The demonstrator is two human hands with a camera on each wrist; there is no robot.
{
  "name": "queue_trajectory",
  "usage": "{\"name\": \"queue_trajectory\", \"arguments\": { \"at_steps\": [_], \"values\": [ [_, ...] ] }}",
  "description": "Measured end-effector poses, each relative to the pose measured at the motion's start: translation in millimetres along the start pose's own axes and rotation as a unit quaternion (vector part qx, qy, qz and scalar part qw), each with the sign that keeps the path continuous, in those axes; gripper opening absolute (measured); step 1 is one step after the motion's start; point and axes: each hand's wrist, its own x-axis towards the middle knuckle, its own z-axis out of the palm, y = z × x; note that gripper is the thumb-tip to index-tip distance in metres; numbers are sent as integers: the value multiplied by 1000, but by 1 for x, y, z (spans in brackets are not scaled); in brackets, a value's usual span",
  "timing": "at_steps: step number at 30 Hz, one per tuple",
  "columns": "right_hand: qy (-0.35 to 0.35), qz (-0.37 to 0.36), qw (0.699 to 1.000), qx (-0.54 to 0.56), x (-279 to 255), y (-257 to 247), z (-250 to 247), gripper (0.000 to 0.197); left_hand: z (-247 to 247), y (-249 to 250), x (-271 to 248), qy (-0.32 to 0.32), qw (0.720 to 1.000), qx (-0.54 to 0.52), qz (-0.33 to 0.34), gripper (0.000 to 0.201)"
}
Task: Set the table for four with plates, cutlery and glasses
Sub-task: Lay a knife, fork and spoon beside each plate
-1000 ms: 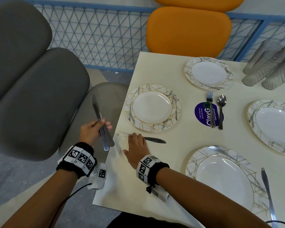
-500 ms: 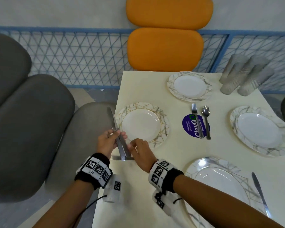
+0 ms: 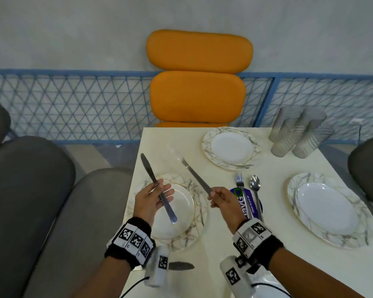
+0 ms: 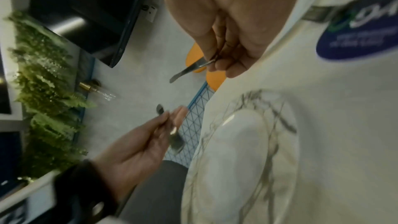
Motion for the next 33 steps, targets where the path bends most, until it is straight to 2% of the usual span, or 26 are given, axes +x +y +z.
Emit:
{"name": "queue_trajectory", "arguments": {
  "at_steps": [4, 7, 13, 14, 16, 17, 18, 20, 21, 25, 27, 33],
  "values": [
    [52, -50, 997, -39, 61, -23, -34, 11, -7, 1, 12, 27, 1000, 7, 11, 14],
    [78, -93, 989, -88, 115, -41, -47, 14, -15, 1, 20, 44, 999, 9, 24, 15],
    [61, -107, 983, -136, 207, -70, -25, 23, -36, 0, 36, 67, 996, 34, 43, 16],
    [51, -109, 981, -150, 219, -72, -18, 24, -38, 1, 37, 64, 997, 27, 45, 21],
    [29, -97, 980, -169, 244, -71, -5, 25, -44, 1, 40, 60, 997, 24, 51, 58],
    [18, -82, 980, -180, 256, -69, 0, 26, -47, 0, 41, 59, 996, 30, 53, 67],
    [11, -70, 979, -193, 265, -68, 6, 25, -48, 0, 42, 60, 996, 32, 54, 58],
    [11, -47, 979, -198, 283, -67, 16, 22, -50, -1, 43, 62, 996, 27, 52, 25],
    [11, -30, 981, -190, 288, -68, 22, 24, -50, 0, 44, 64, 996, 32, 51, 22],
    [10, 7, 948, -317, 313, -57, 39, 21, -51, 1, 44, 61, 996, 52, 43, 23],
    [9, 8, 940, -340, 319, -48, 46, 16, -53, -1, 47, 67, 995, 55, 40, 23],
    [-31, 25, 909, -415, 320, -34, 67, 57, -56, -2, 51, 70, 995, 69, 21, 23]
  ]
}}
